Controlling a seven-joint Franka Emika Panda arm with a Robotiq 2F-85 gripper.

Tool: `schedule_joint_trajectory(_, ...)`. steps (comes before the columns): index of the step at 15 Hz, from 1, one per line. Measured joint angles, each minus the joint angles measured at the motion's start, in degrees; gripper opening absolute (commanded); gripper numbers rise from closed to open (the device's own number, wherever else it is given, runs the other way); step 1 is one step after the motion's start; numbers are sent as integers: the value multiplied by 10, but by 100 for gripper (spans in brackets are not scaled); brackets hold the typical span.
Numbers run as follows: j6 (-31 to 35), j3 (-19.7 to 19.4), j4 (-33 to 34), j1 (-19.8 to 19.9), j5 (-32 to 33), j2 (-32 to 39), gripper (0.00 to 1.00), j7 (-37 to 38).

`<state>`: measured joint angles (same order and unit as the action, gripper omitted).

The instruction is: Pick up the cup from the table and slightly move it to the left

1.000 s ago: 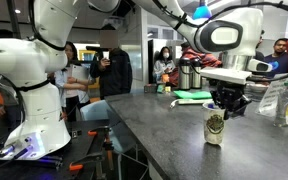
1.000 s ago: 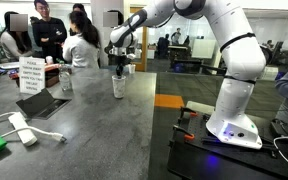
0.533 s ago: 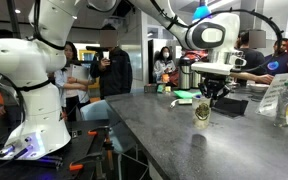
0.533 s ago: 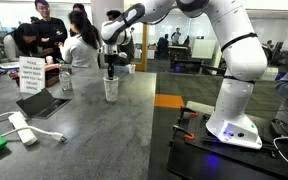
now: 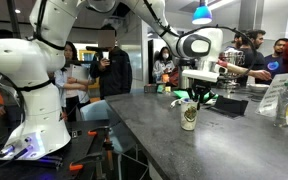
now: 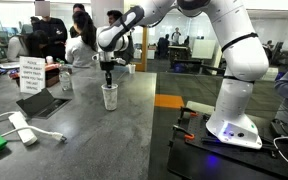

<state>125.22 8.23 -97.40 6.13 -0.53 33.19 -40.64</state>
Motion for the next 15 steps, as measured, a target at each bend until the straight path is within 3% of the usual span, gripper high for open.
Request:
schedule_joint_trajectory(3, 45, 0, -18, 3, 0, -7, 3, -25)
schedule_joint_trajectory(5, 60, 0, -27, 5, 0, -12, 37, -35)
schedule_joint_trajectory(13, 57, 1, -45, 9, -1, -31, 95, -42)
schedule_joint_trajectory(15, 35, 0, -46, 8, 2, -43, 100, -42)
